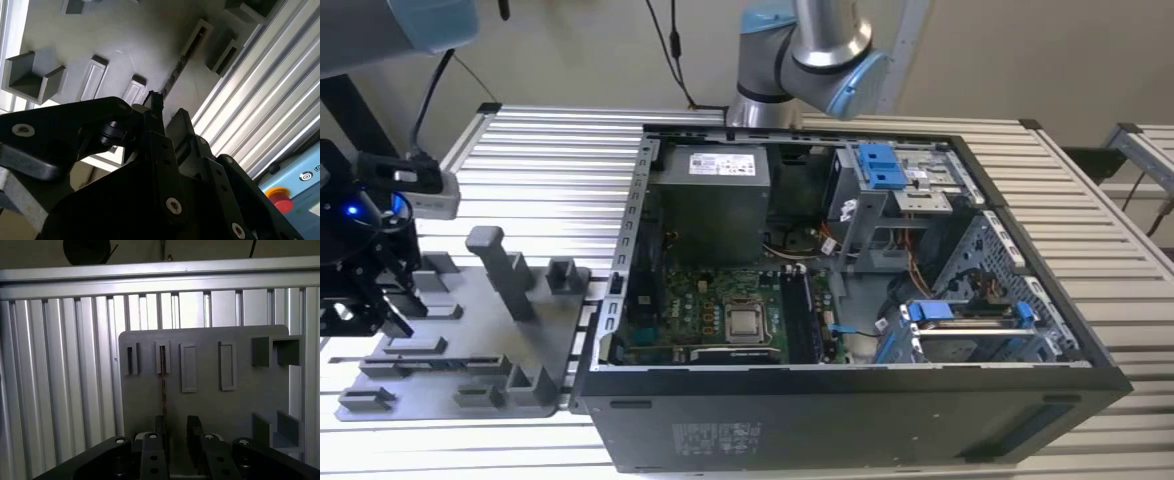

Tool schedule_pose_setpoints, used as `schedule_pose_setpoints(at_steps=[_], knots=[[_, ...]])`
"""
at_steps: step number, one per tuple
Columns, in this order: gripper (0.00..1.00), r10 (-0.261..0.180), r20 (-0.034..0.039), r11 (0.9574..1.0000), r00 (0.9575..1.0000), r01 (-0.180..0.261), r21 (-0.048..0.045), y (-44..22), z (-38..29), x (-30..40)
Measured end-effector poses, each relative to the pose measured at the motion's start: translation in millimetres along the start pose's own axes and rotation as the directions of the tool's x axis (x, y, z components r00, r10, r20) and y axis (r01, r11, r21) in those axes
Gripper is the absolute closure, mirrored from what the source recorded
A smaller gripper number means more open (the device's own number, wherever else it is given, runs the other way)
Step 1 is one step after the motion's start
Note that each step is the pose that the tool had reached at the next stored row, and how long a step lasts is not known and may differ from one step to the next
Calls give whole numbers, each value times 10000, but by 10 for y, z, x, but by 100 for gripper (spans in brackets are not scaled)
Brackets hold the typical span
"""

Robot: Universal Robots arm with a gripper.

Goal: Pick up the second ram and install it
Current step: 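Pick up the second ram and move it above second insertion slot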

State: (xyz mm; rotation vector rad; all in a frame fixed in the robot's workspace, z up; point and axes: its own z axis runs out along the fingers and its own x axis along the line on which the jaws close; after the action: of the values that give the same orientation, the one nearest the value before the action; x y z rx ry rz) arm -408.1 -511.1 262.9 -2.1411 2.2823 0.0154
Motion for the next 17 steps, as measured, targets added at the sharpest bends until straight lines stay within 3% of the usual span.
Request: schedule_pose_setpoints(at_steps=[6,17], knots=[[68,0,2,10000,10000,0,8,0,32,1],[68,0,2,10000,10000,0,8,4,197,6]])
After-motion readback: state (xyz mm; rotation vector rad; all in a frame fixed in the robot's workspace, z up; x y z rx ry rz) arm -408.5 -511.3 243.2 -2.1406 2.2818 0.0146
